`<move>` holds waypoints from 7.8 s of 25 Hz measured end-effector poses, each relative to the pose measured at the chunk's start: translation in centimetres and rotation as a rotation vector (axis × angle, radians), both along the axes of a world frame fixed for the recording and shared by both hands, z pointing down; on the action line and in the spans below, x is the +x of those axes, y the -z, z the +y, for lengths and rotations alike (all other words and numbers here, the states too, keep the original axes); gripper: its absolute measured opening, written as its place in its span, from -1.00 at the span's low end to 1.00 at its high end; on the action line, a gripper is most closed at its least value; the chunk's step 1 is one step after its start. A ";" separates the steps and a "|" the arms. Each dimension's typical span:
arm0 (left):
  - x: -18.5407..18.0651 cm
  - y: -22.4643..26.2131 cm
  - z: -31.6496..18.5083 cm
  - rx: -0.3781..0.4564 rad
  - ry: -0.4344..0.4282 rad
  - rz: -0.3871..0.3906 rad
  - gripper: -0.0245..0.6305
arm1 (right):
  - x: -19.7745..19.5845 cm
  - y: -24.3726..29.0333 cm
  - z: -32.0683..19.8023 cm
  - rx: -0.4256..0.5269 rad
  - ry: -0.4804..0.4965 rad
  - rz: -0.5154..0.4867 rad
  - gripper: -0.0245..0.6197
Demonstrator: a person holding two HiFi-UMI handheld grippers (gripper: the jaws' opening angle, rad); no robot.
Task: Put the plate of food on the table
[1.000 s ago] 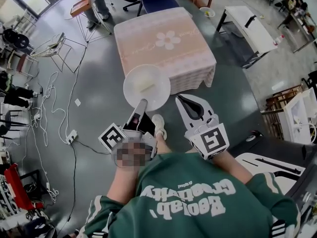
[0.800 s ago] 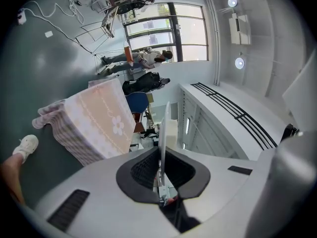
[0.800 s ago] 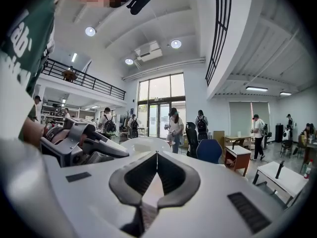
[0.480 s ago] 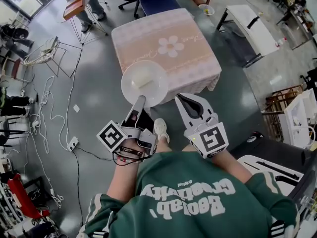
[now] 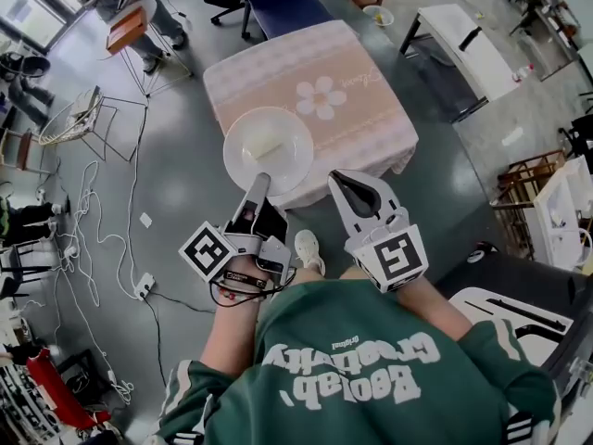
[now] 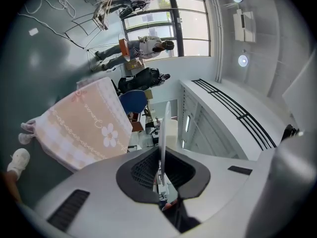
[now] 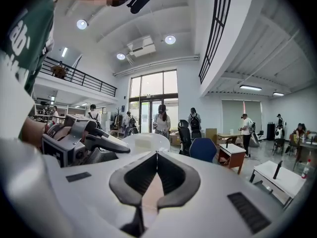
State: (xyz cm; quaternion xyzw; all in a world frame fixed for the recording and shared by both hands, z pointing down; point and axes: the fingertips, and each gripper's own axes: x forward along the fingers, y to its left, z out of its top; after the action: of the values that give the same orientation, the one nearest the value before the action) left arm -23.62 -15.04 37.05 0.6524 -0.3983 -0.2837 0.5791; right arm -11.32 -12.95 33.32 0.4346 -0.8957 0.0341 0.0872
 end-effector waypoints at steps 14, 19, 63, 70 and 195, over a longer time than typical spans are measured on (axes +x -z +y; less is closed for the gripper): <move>-2.6 0.1 -4.9 -0.003 -0.045 0.013 -0.84 | -3.0 1.1 -4.5 0.000 -0.043 -0.027 -0.87; -3.2 0.2 -6.0 0.004 -0.055 0.027 -0.84 | -3.5 1.2 -5.5 0.008 -0.061 -0.014 -0.87; 2.9 -0.7 -10.0 0.025 0.060 0.025 -0.84 | 2.3 0.9 -11.6 0.060 0.060 0.023 -0.87; 6.9 -0.6 -14.3 0.025 0.162 0.027 -0.84 | 5.7 1.0 -17.3 0.057 0.186 0.019 -0.87; 4.1 -30.0 -40.1 -0.327 0.059 -0.079 -0.83 | 0.5 -24.6 -45.3 -0.313 0.071 -0.022 -0.88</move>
State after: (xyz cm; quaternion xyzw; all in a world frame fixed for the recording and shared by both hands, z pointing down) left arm -19.53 -55.12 67.07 0.5482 -0.4806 -0.2063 0.6526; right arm -10.82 -58.24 57.91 0.3836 -0.8951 0.1748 0.1454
